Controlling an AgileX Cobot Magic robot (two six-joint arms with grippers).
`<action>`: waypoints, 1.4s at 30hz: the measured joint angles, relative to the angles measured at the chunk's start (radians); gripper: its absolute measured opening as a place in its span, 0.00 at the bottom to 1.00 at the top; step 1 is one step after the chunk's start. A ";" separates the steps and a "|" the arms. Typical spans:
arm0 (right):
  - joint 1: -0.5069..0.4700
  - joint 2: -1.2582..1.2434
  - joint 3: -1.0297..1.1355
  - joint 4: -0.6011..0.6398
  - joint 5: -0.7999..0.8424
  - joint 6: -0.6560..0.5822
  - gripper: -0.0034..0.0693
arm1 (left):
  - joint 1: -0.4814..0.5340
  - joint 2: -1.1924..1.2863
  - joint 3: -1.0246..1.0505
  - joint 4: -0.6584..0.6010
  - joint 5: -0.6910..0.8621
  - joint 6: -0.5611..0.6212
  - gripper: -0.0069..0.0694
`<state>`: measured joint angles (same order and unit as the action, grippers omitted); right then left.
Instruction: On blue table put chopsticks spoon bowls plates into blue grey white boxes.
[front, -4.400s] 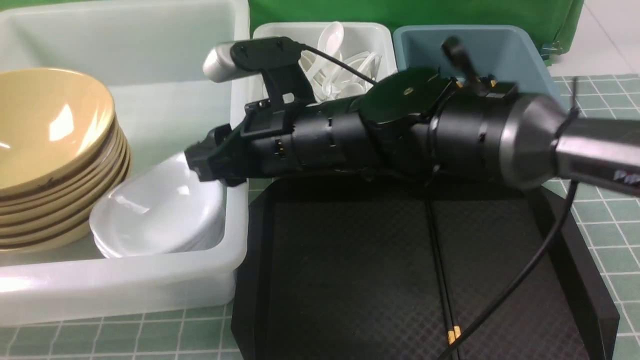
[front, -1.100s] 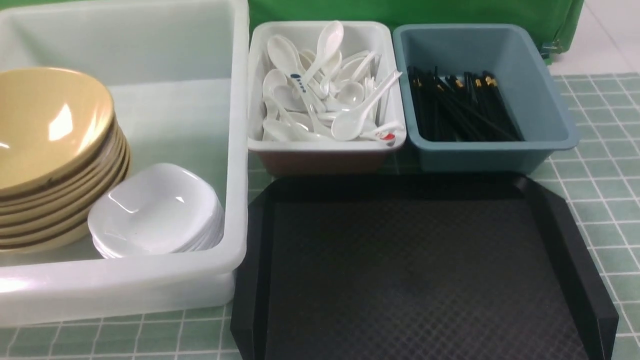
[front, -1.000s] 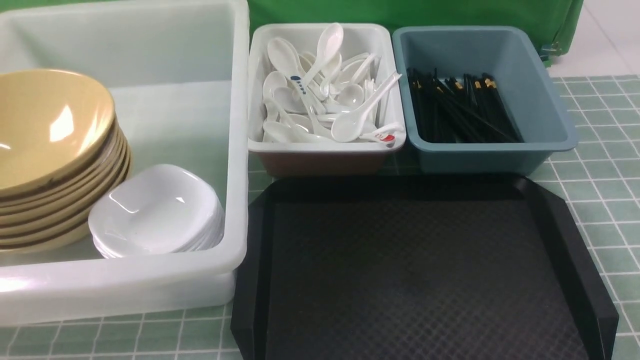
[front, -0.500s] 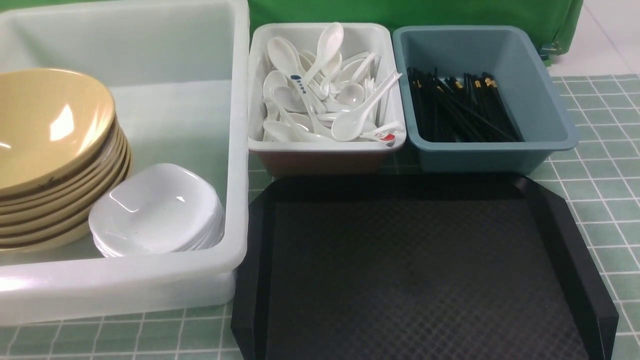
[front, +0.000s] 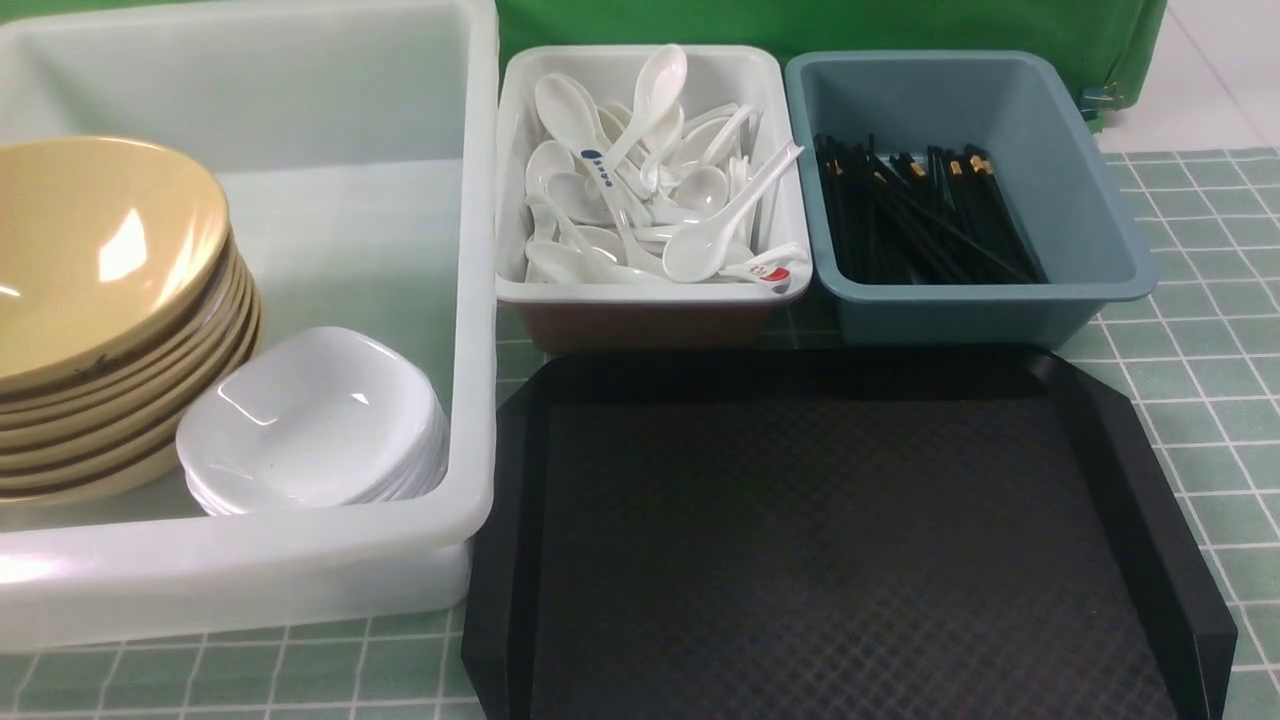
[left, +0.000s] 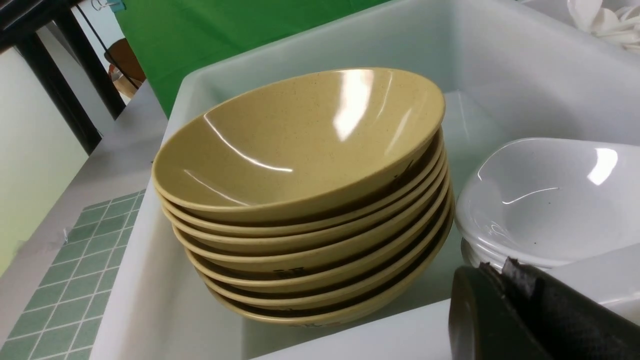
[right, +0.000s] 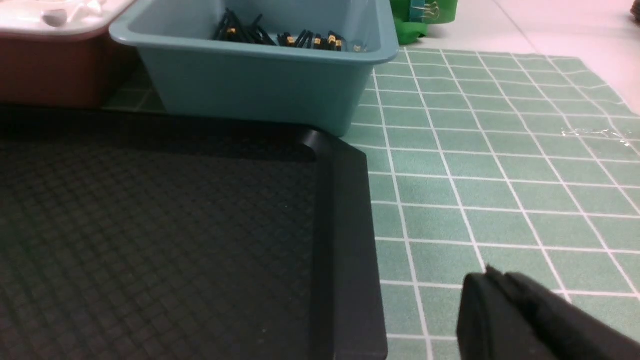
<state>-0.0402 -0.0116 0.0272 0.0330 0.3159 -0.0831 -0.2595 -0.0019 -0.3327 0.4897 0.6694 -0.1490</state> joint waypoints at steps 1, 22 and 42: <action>0.000 0.000 0.000 0.000 0.000 0.000 0.11 | 0.000 0.000 0.000 0.000 0.000 0.000 0.10; 0.000 0.000 -0.001 0.002 0.006 0.003 0.12 | 0.210 -0.014 0.222 -0.344 -0.206 0.239 0.10; 0.000 0.000 -0.001 0.002 0.008 0.003 0.14 | 0.372 -0.014 0.351 -0.516 -0.322 0.197 0.10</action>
<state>-0.0402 -0.0116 0.0261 0.0349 0.3235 -0.0801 0.1129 -0.0155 0.0186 -0.0262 0.3474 0.0485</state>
